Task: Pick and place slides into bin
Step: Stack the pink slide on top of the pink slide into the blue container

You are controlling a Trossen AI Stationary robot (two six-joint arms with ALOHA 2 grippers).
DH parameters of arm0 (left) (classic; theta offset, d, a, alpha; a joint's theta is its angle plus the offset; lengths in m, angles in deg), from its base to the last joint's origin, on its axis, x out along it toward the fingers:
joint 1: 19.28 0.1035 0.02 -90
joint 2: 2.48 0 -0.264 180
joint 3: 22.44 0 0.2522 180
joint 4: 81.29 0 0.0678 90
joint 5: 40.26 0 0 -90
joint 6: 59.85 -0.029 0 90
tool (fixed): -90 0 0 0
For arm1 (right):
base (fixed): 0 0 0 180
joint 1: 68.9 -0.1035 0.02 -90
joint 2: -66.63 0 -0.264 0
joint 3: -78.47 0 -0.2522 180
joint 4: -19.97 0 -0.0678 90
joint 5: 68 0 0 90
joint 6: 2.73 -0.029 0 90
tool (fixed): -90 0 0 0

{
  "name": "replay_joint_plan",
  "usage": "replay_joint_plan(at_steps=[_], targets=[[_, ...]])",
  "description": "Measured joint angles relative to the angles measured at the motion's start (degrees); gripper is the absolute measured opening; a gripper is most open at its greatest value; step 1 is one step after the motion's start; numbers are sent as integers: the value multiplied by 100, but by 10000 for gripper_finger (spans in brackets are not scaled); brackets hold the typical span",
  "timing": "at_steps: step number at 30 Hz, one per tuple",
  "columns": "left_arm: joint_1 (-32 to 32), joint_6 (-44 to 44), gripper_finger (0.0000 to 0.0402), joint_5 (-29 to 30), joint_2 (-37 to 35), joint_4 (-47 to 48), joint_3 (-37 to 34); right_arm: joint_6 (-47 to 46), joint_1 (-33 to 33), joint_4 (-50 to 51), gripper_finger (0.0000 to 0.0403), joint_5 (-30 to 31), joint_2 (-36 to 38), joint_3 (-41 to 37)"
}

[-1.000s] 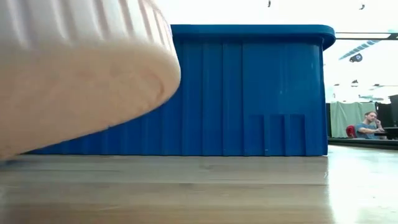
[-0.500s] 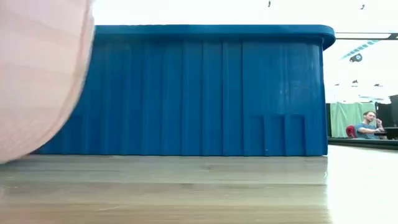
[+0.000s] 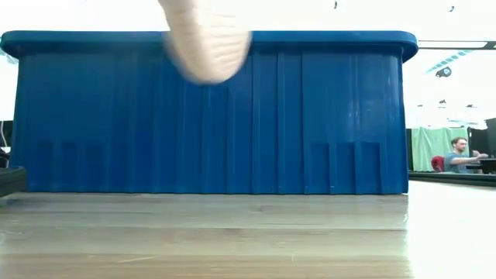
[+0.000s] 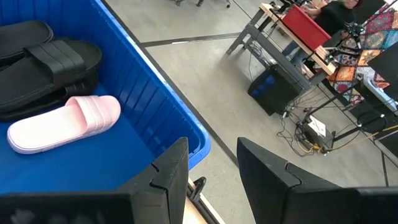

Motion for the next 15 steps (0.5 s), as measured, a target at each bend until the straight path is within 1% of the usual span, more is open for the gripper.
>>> replay_joint_plan(at_steps=[2, 5, 8, 12, 15], targets=[[3, -299, 0, 267, -2, -228, 9, 0, -1, 0, 127, 0, 0, 0], [39, -839, 0, 568, -2, -861, -15, 0, -1, 0, 127, 0, 0, 0], [96, -1437, 0, 626, -2, -1370, 3, 0, -1, 0, 127, 0, 0, 0], [255, -1947, 0, 872, -4, -1992, -4, 0, -1, 0, 127, 0, 0, 0], [417, -2615, 0, 948, -6, -2379, -15, 0, -1, 0, 127, 0, 0, 0]])
